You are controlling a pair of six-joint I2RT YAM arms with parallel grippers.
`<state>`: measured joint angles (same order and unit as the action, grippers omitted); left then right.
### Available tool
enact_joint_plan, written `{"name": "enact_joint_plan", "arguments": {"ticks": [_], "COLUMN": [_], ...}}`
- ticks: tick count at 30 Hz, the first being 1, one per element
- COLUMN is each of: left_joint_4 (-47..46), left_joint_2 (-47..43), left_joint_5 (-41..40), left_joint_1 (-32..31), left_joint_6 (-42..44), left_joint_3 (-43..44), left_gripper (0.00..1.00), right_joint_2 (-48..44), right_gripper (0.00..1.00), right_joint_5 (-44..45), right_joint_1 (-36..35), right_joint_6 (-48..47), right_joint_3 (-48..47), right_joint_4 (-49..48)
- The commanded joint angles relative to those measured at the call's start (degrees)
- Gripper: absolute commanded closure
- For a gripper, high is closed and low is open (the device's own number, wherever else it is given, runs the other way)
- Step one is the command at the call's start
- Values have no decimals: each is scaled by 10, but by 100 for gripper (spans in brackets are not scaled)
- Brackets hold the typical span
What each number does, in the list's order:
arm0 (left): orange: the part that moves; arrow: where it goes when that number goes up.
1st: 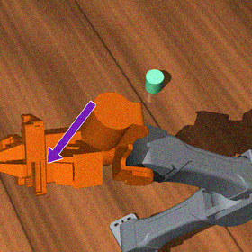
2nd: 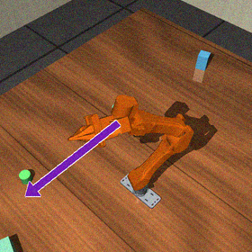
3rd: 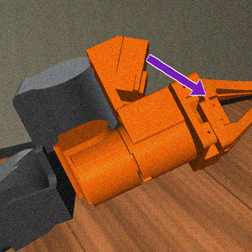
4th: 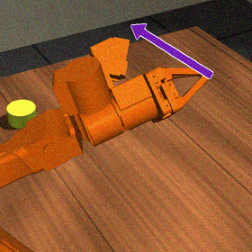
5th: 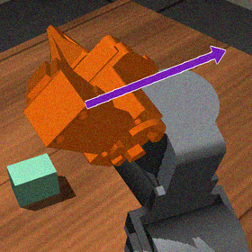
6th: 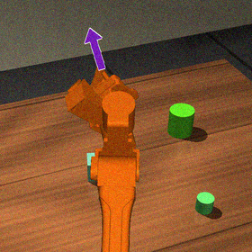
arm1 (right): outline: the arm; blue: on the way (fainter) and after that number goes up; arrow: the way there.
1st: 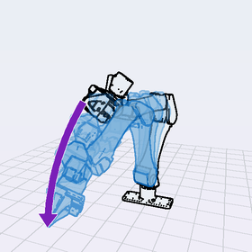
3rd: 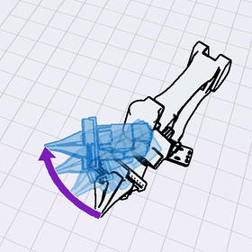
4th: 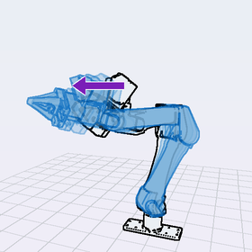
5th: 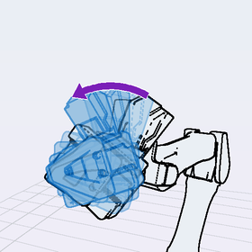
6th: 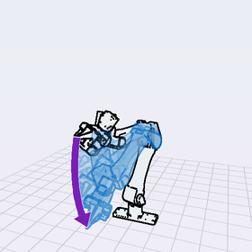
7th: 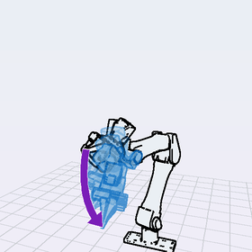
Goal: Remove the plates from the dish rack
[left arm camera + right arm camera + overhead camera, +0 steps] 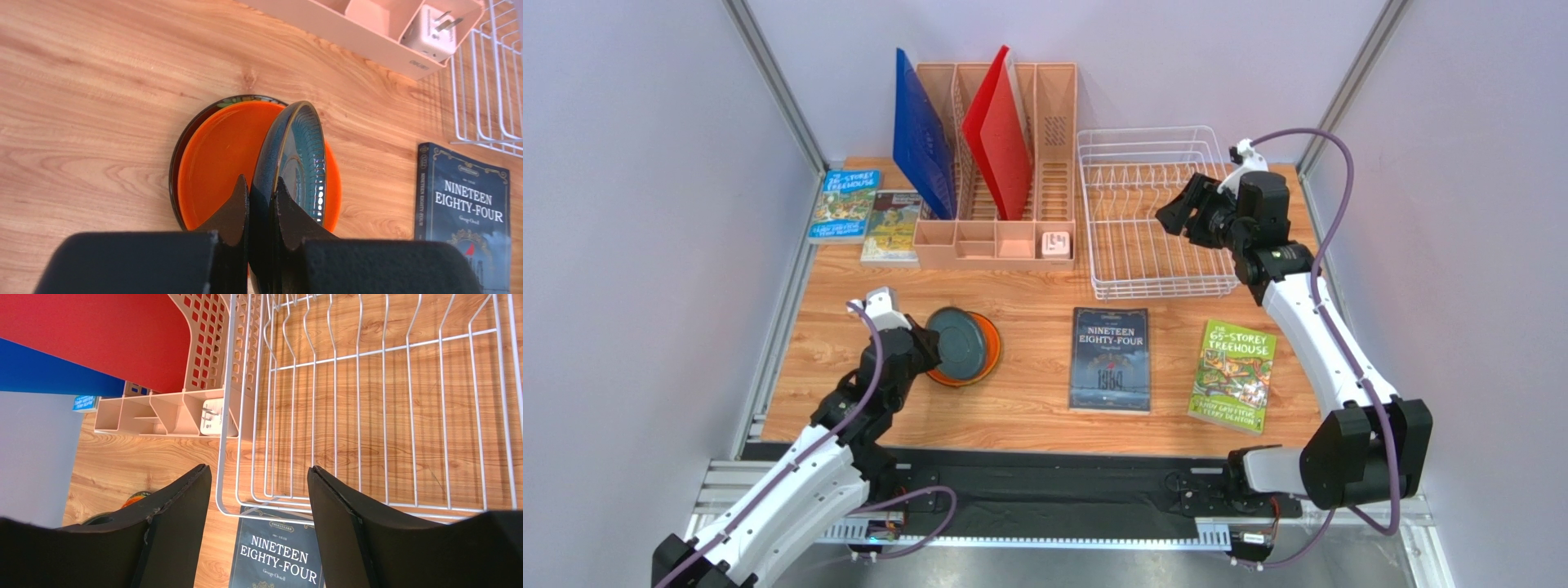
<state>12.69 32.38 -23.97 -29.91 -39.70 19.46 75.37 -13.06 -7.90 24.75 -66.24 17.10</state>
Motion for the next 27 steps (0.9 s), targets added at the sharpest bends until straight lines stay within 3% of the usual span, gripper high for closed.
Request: {"name": "enact_joint_plan", "arguments": {"ticks": [1, 7, 13, 14, 20, 24, 25, 27], "left_joint_4": [-41, -46, -50, -50, -45, -27, -22, -2], "left_joint_2": [8, 36, 66, 66, 50, 39, 39, 39], "left_joint_5": [-13, -26, -30, -30, -42, -44, -44, -46], "left_joint_1": [1, 1, 1, 1, 1, 1, 1, 1], "left_joint_6": [-37, -56, -46, -44, -28, -13, -11, -2], "left_joint_3": [-11, -21, -14, -14, -10, 9, 14, 34], "left_gripper": [100, 100, 73, 63, 40, 31, 22, 13], "right_joint_2": [-8, -10, -13, -14, -22, -21, -22, -22], "right_gripper": [36, 36, 36, 36, 35, 35, 35, 35], "right_joint_5": [-6, -14, -25, -24, 4, 17, 20, 24], "right_joint_1": [2, 2, 2, 2, 2, 2, 2, 2], "right_joint_6": [-1, 1, -7, -12, -36, -45, -46, -52], "right_joint_3": [8, 16, 25, 28, 41, 44, 45, 47], "right_joint_4": [-10, -8, -8, -6, 2, 10, 10, 12]}}
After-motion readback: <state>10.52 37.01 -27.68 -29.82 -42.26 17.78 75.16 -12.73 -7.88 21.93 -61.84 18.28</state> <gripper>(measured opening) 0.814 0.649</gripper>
